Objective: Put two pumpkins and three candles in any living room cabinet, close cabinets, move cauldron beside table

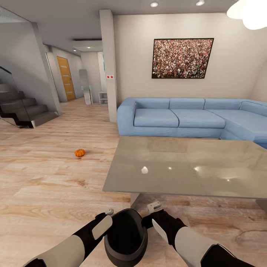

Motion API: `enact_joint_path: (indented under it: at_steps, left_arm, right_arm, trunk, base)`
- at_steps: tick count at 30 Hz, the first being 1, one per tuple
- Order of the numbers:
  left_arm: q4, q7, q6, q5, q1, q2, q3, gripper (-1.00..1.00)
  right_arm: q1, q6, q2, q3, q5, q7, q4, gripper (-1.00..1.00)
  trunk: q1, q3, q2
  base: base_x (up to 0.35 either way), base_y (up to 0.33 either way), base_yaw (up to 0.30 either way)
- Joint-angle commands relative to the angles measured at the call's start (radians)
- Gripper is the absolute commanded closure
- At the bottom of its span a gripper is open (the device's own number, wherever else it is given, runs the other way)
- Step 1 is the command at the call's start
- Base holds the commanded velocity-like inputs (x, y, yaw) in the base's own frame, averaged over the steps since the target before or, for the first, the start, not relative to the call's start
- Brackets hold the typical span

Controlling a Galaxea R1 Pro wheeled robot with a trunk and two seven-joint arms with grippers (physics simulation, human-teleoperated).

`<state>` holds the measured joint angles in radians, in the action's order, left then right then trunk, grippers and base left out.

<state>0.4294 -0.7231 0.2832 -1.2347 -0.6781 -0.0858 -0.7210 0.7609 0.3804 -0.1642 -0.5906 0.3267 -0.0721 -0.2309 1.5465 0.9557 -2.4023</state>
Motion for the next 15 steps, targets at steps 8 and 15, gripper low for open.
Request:
enact_joint_path:
  at_steps: [8,15]
  left_arm:
    - [-0.001,0.000,-0.001,0.000,0.000,0.001,0.000,-1.00]
    - [-0.001,0.000,-0.001,0.000,0.000,0.001,0.000,-1.00]
  right_arm:
    - [0.000,0.000,0.000,0.000,0.000,0.000,-0.001,-1.00]
    - [0.000,0.000,0.000,0.000,0.000,0.000,0.000,-1.00]
  trunk:
    - [-0.019,-0.016,0.035]
    - [-0.019,-0.016,0.035]
  base:
    - [0.000,0.000,0.000]
    - [0.000,0.000,0.000]
